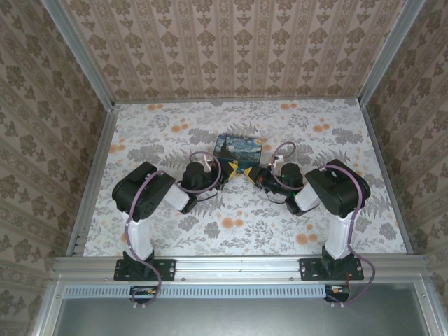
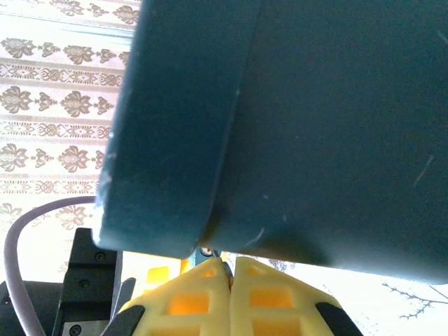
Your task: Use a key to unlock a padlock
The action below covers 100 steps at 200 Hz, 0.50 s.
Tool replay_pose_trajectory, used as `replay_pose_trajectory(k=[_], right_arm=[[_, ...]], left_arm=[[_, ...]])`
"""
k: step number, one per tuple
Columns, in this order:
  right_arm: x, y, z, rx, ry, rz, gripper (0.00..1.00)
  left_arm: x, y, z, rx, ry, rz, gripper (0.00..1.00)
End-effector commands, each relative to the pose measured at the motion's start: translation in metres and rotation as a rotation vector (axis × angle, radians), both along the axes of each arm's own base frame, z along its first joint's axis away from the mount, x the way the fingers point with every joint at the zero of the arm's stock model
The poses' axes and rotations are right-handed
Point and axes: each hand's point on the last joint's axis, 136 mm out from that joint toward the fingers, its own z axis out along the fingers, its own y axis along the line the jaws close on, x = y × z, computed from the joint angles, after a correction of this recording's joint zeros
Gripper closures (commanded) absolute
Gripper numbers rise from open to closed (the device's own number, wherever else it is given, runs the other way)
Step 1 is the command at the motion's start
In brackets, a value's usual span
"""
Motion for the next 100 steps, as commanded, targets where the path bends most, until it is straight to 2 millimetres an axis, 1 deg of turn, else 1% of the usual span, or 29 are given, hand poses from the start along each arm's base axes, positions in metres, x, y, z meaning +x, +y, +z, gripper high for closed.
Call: replay_pose_trajectory(k=[1, 46, 63, 78, 100], right_arm=[[0.003, 0.013, 0.008, 0.047, -0.002, 0.053, 1.00], [0.003, 0.017, 0.015, 0.087, 0.022, 0.085, 1.00], [0.005, 0.015, 0.012, 0.086, 0.028, 0.083, 1.00], [0.006, 0.013, 0.005, 0.084, 0.044, 0.079, 1.00], [0.008, 0.012, 0.001, 0.083, 0.054, 0.078, 1.00]], left_arm=[[-0.023, -0.029, 0.052, -0.121, -0.096, -0.163, 1.00], [-0.024, -0.034, 0.055, -0.131, -0.096, -0.174, 1.00], [-0.025, -0.036, 0.057, -0.141, -0.088, -0.178, 1.00], [-0.026, -0.036, 0.059, -0.151, -0.078, -0.176, 1.00], [-0.026, -0.038, 0.066, -0.166, -0.079, -0.179, 1.00]])
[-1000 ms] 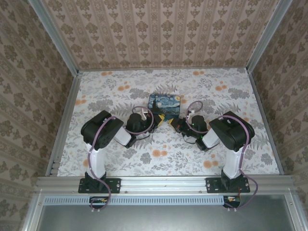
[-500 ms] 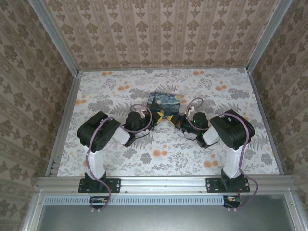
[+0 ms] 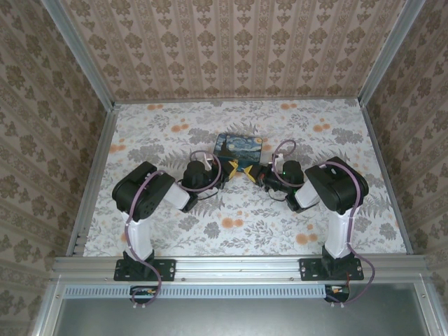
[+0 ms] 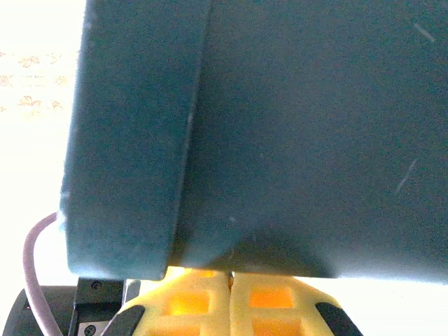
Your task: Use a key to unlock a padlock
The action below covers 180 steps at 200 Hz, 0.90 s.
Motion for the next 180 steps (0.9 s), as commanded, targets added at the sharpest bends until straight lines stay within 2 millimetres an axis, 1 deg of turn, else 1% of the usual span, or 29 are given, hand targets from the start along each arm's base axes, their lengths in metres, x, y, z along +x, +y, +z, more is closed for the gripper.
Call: replay_pose_trajectory(k=[1, 15, 31, 55, 68, 90, 104, 137, 154, 180], right_arm=[[0.001, 0.013, 0.001, 0.022, -0.009, 0.050, 1.00], [0.002, 0.014, 0.003, 0.026, -0.011, 0.052, 1.00], [0.004, 0.015, 0.009, 0.037, -0.023, 0.062, 1.00], [0.010, 0.012, 0.014, 0.049, -0.030, 0.072, 1.00], [0.013, 0.008, 0.013, 0.052, -0.026, 0.073, 1.00], [0.018, 0.003, 0.009, 0.051, -0.017, 0.074, 1.00], [0.020, 0.001, 0.004, 0.048, -0.011, 0.074, 1.00], [0.021, 0.002, -0.003, 0.046, 0.003, 0.081, 1.00], [0.022, 0.004, -0.001, 0.049, -0.003, 0.091, 1.00], [0.024, 0.007, 0.002, 0.047, -0.008, 0.110, 1.00]], left_arm=[[-0.032, -0.036, 0.065, -0.158, -0.113, -0.195, 1.00], [-0.032, -0.037, 0.069, -0.162, -0.122, -0.200, 1.00], [-0.034, -0.039, 0.072, -0.165, -0.131, -0.214, 1.00], [-0.037, -0.040, 0.067, -0.157, -0.125, -0.226, 1.00], [-0.039, -0.039, 0.062, -0.150, -0.116, -0.233, 1.00], [-0.042, -0.040, 0.061, -0.149, -0.115, -0.249, 1.00], [-0.044, -0.040, 0.064, -0.152, -0.120, -0.256, 1.00], [-0.046, -0.043, 0.076, -0.170, -0.147, -0.280, 1.00], [-0.048, -0.046, 0.080, -0.178, -0.153, -0.298, 1.00], [-0.051, -0.049, 0.078, -0.180, -0.140, -0.322, 1.00]])
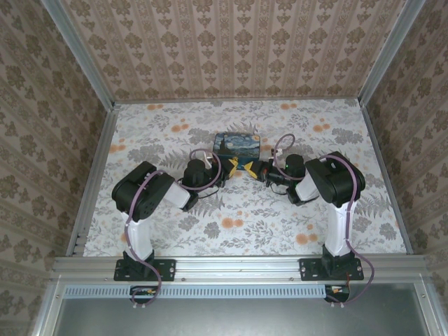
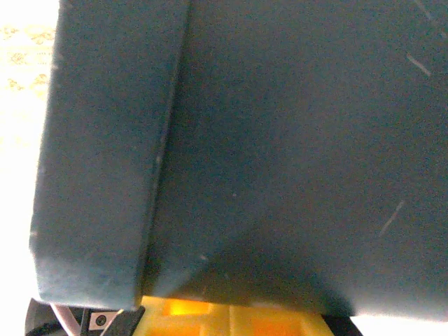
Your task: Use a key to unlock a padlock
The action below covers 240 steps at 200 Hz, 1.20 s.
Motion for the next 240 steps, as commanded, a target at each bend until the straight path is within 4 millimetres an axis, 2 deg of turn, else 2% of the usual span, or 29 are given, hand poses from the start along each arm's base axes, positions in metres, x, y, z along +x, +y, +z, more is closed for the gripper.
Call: replay_pose_trajectory(k=[1, 50, 82, 134, 167, 177, 201, 240], right_arm=[[0.009, 0.010, -0.002, -0.010, -0.005, 0.012, 1.00], [0.010, 0.006, -0.005, -0.116, -0.030, 0.047, 1.00], [0.012, 0.008, 0.008, -0.165, -0.081, 0.076, 1.00], [0.005, 0.017, 0.016, -0.071, -0.050, 0.069, 1.00], [-0.002, 0.019, 0.010, 0.041, 0.020, 0.029, 1.00], [-0.005, 0.020, 0.008, 0.040, 0.037, 0.029, 1.00], [-0.008, 0.022, 0.015, 0.059, 0.051, 0.027, 1.00], [0.004, 0.032, 0.034, 0.103, 0.041, 0.038, 1.00]], left_arm=[[-0.056, -0.047, 0.071, -0.164, -0.143, -0.333, 1.00], [-0.063, -0.049, 0.060, -0.157, -0.106, -0.374, 1.00], [-0.066, -0.053, 0.050, -0.146, -0.084, -0.394, 1.00], [-0.063, -0.056, 0.051, -0.145, -0.104, -0.384, 1.00], [-0.062, -0.057, 0.052, -0.143, -0.116, -0.380, 1.00], [-0.056, -0.056, 0.054, -0.142, -0.122, -0.348, 1.00], [-0.055, -0.058, 0.057, -0.146, -0.135, -0.349, 1.00], [-0.058, -0.063, 0.058, -0.149, -0.139, -0.364, 1.00]])
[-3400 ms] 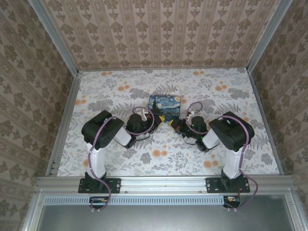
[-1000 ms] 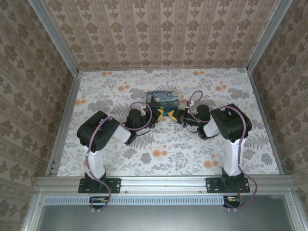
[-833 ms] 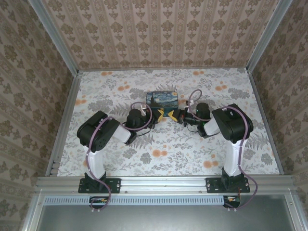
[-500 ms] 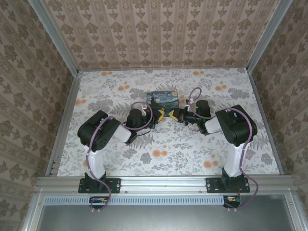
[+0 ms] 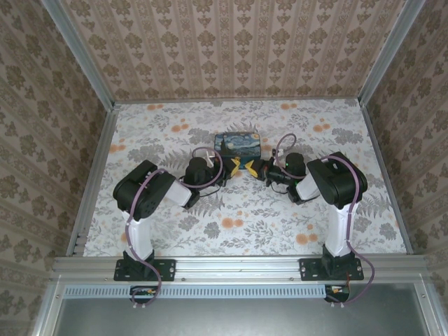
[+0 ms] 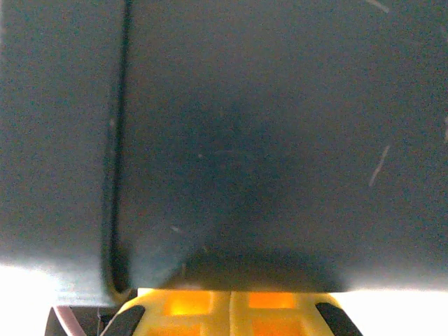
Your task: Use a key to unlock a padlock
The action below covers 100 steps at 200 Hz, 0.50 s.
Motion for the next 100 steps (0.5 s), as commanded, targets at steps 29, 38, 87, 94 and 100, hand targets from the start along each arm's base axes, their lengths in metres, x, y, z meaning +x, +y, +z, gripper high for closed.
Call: replay_pose_trajectory(k=[29, 38, 87, 94, 100], right_arm=[[-0.001, 0.052, 0.036, 0.060, -0.083, 0.118, 1.00], [-0.002, 0.052, 0.031, 0.037, -0.081, 0.125, 1.00], [-0.003, 0.032, 0.012, -0.024, -0.067, 0.082, 0.83], [-0.003, 0.028, 0.010, -0.031, -0.067, 0.072, 0.72], [-0.003, 0.025, 0.009, -0.039, -0.070, 0.064, 0.65]], left_arm=[[-0.064, -0.063, 0.053, -0.151, -0.140, -0.349, 1.00], [-0.065, -0.064, 0.051, -0.149, -0.134, -0.352, 1.00], [-0.056, -0.052, 0.033, -0.116, -0.099, -0.284, 1.00], [-0.052, -0.048, 0.027, -0.106, -0.089, -0.263, 1.00], [-0.049, -0.045, 0.023, -0.097, -0.084, -0.247, 1.00]])
